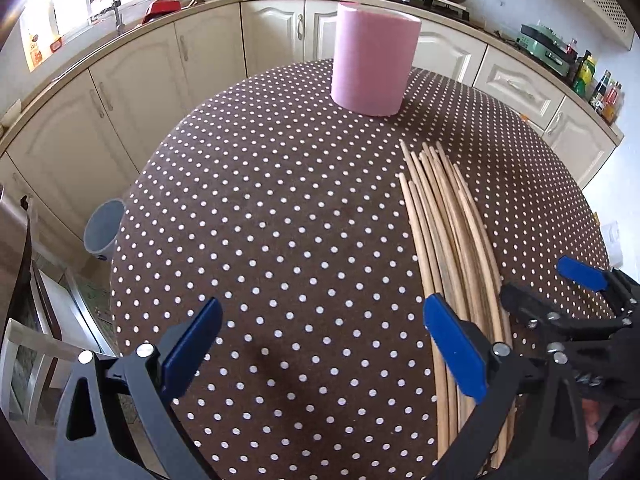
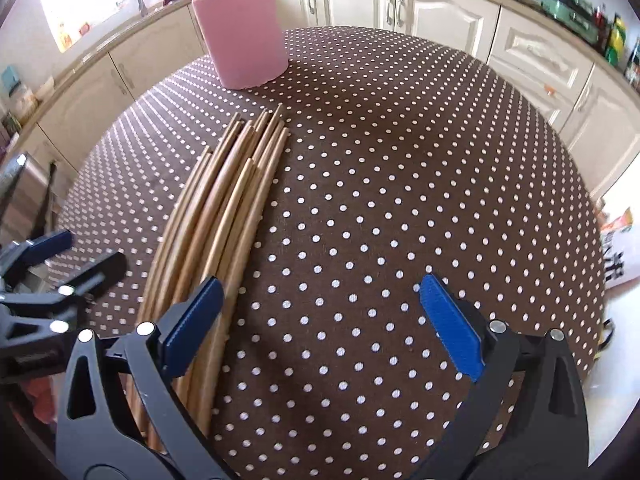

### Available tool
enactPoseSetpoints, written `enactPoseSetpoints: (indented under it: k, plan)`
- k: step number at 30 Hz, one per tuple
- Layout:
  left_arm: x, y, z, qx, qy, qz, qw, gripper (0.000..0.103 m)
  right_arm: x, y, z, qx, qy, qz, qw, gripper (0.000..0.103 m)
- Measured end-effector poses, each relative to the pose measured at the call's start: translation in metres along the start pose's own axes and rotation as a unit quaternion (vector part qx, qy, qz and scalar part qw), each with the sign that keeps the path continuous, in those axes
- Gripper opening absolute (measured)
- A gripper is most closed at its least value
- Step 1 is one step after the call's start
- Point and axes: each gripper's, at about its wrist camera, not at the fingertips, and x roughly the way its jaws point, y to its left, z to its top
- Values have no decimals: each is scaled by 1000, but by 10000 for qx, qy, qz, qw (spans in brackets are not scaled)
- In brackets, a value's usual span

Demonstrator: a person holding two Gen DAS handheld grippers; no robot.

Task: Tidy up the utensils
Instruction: 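Move both tools down toward the bundle of wooden chopsticks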

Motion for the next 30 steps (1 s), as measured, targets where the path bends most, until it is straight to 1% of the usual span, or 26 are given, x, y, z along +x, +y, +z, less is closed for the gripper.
enactPoseSetpoints:
  k: [4,7,10,11,12,13,15,16,18,21,22,24,26,28,30]
  plan:
    - [-2,2,-1,9,-22,91,10000,99,1,1,1,138,-22,-117,9998,97]
    - [0,2,-2,-15,18,25,10000,99,2,-1,0,174,12,-175,9997,96]
    - [2,2,-2,-12,44,-7,10000,99,3,-1,0,150,-5,-359,9992,96]
    - [2,1,-1,-6,41,-4,10000,99,6,0,1,127,43,-520,9986,95]
    - [1,0,-1,-5,31,13,10000,99,9,1,1,87,134,-524,9985,95]
    - [1,0,-1,-8,13,34,10000,99,8,0,0,109,94,-491,9987,94]
    - [-1,1,-2,-28,-22,88,10000,99,3,-3,1,232,172,-188,9994,93]
    - [-3,2,-4,-50,-33,103,9999,99,1,-4,1,293,150,-121,9994,93]
    - [-5,6,-6,-125,-35,107,9999,99,-3,-4,1,361,50,-131,9993,93]
    - [-6,12,-8,-192,-39,135,9997,99,-2,-2,0,371,163,19,9992,93]
    - [-6,13,-8,-205,-42,141,9997,99,-1,0,0,303,209,-45,9993,93]
    - [-7,16,-8,-228,-49,135,9996,99,-2,6,-1,192,87,-233,9995,93]
    - [-9,17,-9,-246,-70,113,9996,99,0,6,-1,266,118,-240,9993,93]
    - [-11,19,-10,-251,-83,80,9996,99,2,2,-1,468,156,-274,9984,93]
    - [-13,17,-10,-227,-96,31,9997,99,1,5,-2,436,137,-367,9983,93]
